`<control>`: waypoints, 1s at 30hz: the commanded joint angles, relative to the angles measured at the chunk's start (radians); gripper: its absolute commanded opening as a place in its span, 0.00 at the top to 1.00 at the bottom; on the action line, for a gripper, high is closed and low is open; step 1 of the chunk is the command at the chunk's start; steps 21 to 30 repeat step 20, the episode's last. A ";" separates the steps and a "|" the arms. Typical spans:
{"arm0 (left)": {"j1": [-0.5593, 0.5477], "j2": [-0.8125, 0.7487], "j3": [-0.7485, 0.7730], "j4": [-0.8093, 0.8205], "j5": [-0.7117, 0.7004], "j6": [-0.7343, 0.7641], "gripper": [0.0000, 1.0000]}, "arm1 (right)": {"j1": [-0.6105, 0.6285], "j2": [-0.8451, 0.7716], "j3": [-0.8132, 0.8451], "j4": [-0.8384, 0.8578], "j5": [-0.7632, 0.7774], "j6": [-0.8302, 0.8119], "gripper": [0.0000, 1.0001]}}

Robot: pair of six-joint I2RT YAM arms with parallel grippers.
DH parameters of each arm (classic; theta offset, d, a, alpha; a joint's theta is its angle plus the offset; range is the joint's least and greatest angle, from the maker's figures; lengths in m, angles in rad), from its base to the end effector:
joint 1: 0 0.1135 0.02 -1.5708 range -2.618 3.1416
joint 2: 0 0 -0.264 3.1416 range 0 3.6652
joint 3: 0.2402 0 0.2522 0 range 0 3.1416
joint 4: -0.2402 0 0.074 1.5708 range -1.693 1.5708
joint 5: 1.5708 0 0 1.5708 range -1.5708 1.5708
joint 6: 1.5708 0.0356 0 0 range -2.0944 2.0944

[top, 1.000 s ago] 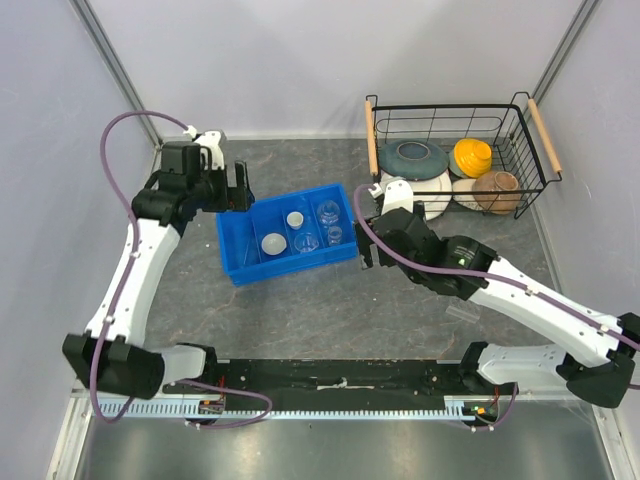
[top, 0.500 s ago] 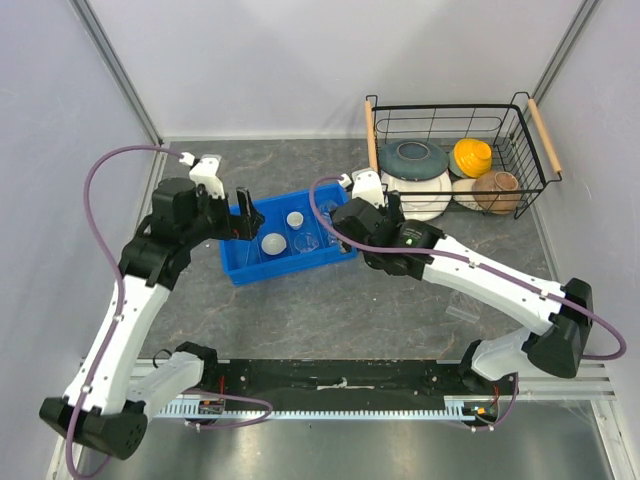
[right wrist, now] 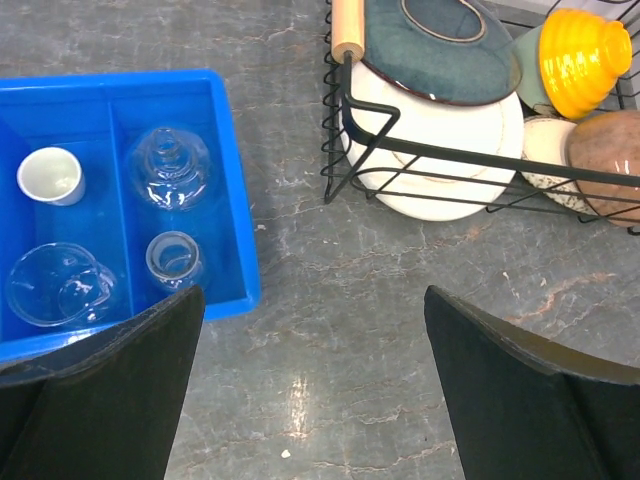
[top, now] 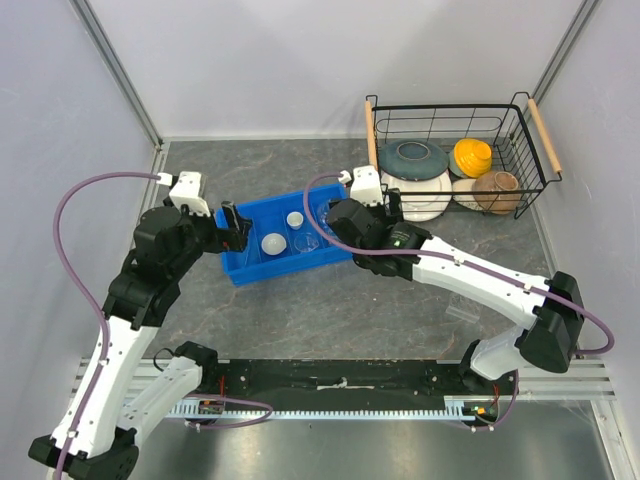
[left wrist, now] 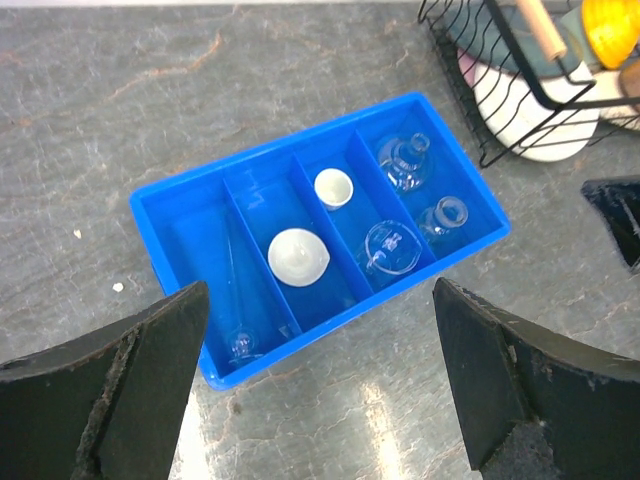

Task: Organize the chemistry lab equipment

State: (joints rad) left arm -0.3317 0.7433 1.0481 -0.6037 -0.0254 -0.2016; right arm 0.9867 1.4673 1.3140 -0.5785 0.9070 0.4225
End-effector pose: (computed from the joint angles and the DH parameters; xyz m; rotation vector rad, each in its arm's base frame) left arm 0.1384 -0.0467 0.3906 0.1048 1.8810 -0.3434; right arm 0.1973 0.2476 0.3339 -0.1359 1.9941 -0.1610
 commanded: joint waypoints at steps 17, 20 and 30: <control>0.000 -0.007 -0.105 0.203 -0.034 -0.062 0.00 | 0.001 -0.202 -0.130 0.129 0.118 -0.054 0.02; -0.001 -0.021 -0.102 0.217 -0.039 -0.073 0.00 | 0.001 -0.228 -0.148 0.131 0.124 -0.027 0.02; -0.001 -0.021 -0.102 0.217 -0.039 -0.073 0.00 | 0.001 -0.228 -0.148 0.131 0.124 -0.027 0.02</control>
